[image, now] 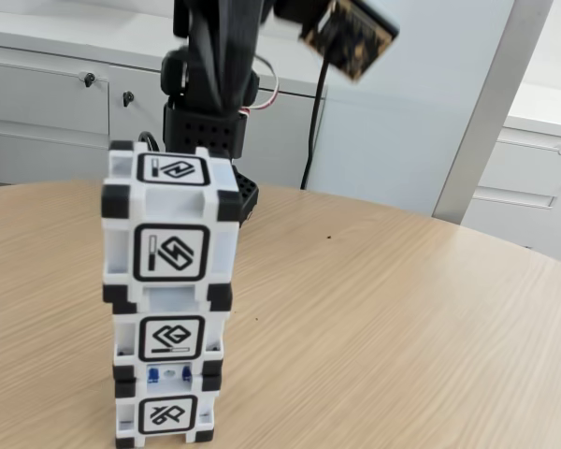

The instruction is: Stack cubes from left to right.

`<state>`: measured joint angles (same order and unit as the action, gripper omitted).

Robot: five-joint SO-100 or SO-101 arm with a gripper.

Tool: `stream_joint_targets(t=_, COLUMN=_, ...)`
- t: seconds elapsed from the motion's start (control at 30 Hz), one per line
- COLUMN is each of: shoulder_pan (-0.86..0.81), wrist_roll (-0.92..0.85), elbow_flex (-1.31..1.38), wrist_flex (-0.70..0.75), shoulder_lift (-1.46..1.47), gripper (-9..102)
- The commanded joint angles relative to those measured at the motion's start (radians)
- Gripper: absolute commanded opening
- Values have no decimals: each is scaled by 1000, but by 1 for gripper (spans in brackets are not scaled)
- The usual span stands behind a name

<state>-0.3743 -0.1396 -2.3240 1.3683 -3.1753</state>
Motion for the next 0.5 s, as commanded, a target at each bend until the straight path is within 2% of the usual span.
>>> stream_joint_targets(t=0.0, shoulder_pan=3, wrist_roll=-9, elbow_flex=-133, wrist_flex=-58, shoulder_lift=-115, gripper=0)
stream_joint_targets(t=0.13, shoulder_pan=44, wrist_roll=-67, elbow_flex=-255, wrist_flex=-71, shoulder_lift=-109, gripper=0)
stream_joint_targets(t=0.47, shoulder_pan=60, wrist_roll=-57, elbow_flex=-414, wrist_flex=-74, shoulder_lift=-110, gripper=0)
